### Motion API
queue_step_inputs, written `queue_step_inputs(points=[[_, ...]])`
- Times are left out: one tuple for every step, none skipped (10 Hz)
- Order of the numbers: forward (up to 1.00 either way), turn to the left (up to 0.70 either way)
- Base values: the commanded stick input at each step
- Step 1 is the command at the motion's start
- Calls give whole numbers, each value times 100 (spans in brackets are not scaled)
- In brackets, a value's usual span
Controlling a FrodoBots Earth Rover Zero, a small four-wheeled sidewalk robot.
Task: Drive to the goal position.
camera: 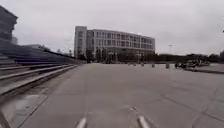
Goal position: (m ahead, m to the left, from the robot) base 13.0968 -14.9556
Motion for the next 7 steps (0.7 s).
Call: queue_step_inputs(points=[[70, 0], [70, 0], [70, 0], [70, 0], [70, 0], [70, 0], [70, 0]])
